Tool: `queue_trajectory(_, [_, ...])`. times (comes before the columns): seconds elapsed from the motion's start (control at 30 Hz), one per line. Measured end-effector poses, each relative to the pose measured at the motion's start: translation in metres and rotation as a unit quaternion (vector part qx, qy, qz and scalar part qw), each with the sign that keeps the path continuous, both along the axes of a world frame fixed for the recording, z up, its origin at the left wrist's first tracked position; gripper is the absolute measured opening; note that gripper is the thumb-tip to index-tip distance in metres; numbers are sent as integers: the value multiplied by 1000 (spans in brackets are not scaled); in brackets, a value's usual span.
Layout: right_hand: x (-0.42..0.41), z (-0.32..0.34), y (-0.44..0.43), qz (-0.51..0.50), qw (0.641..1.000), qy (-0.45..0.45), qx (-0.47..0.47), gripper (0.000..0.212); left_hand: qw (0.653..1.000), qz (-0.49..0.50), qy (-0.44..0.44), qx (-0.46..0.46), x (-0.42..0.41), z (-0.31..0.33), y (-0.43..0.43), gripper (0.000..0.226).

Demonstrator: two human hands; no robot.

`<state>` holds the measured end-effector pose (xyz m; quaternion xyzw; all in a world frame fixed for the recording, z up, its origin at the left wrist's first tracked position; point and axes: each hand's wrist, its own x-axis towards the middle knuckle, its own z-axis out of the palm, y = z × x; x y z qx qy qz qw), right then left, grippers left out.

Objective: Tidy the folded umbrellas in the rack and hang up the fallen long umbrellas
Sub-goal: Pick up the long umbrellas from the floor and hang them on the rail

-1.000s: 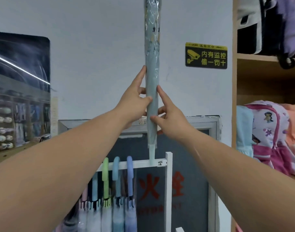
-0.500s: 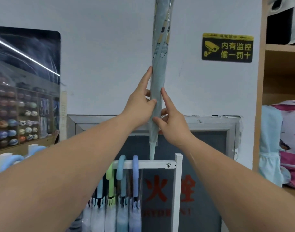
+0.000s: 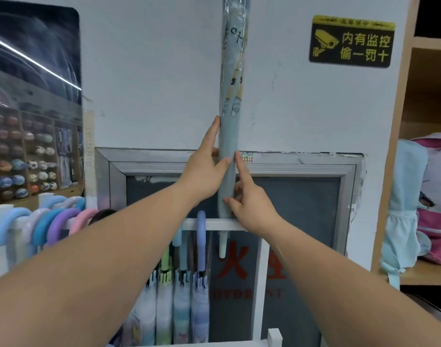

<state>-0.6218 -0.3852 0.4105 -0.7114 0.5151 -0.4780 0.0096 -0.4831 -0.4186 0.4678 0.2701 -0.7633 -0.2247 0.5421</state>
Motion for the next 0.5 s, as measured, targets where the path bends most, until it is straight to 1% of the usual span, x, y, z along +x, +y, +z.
queue_trajectory(0.13, [1,-6,-4,-30,998,47,25,104,1000,-6,13,-13,-1,3,0,83])
queue_trajectory(0.2, [0,-5,-3,-24,997,60,30,98,1000,-4,12,-15,0,1,-2,83])
queue_trajectory(0.23, [-1,-4,-2,-21,998,60,24,91,1000,-4,9,-12,1,-1,-3,84])
queue_trajectory(0.3, [-4,3,-1,-15,999,33,-8,72,1000,-4,-3,-6,3,-8,-7,88])
queue_trajectory(0.37, [-5,17,0,9,999,-26,-39,58,1000,-4,-16,-4,4,-17,-9,90])
queue_trajectory(0.43, [-3,32,0,41,995,-74,-52,56,1000,-6,-25,-3,3,-27,-8,90])
queue_trajectory(0.5, [1,47,0,46,994,-83,-57,61,1000,-12,-21,-7,1,-34,-6,90])
